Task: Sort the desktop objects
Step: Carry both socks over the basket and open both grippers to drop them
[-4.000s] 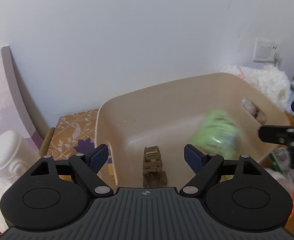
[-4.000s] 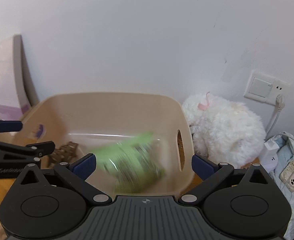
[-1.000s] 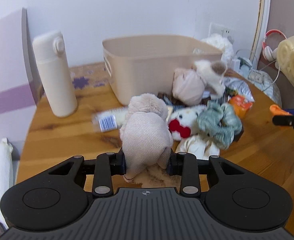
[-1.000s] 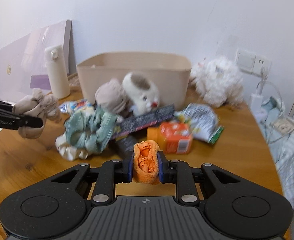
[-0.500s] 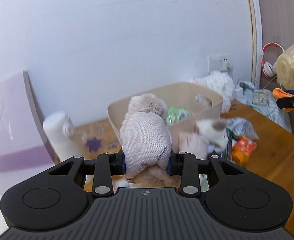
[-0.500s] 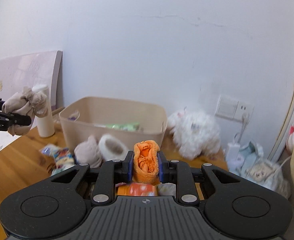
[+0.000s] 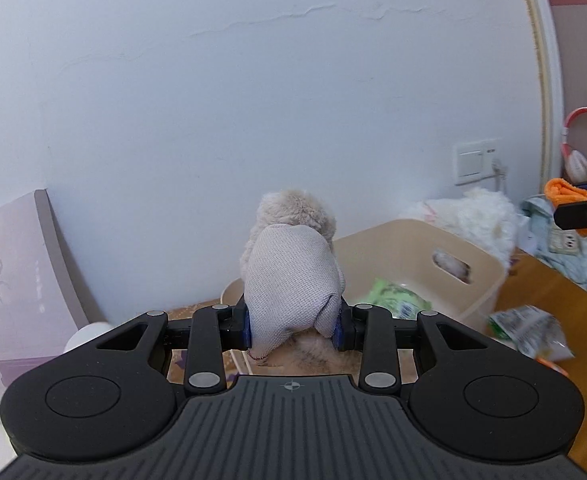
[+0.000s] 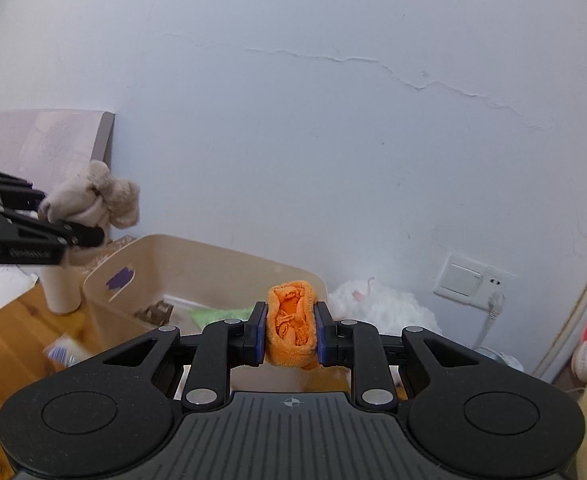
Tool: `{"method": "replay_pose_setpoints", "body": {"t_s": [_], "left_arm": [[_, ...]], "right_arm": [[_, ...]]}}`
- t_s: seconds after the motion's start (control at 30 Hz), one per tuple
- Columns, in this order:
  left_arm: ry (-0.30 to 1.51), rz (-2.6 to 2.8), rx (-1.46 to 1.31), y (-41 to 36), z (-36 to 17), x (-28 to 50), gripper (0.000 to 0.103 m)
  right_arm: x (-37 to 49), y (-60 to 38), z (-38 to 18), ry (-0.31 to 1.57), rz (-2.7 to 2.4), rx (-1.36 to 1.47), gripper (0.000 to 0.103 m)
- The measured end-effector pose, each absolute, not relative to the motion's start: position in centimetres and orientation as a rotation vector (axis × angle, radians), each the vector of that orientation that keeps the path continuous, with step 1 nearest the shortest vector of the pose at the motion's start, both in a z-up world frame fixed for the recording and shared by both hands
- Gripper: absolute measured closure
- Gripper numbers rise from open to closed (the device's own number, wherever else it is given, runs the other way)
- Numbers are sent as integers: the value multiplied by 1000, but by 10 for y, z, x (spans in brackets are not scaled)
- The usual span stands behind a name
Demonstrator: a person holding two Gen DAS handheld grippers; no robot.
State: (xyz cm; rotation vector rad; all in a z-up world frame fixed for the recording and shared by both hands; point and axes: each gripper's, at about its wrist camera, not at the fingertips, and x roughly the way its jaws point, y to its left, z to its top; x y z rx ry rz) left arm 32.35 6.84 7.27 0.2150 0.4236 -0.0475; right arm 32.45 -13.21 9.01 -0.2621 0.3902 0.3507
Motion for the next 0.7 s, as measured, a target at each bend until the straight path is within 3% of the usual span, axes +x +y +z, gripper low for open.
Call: {"method": "replay_pose_setpoints", "body": {"t_s": [0.7], "left_arm": [[706,35,215,62,-21,444,67]], "right_arm": [[469,-67,-5,597,363,-202,81]]}}
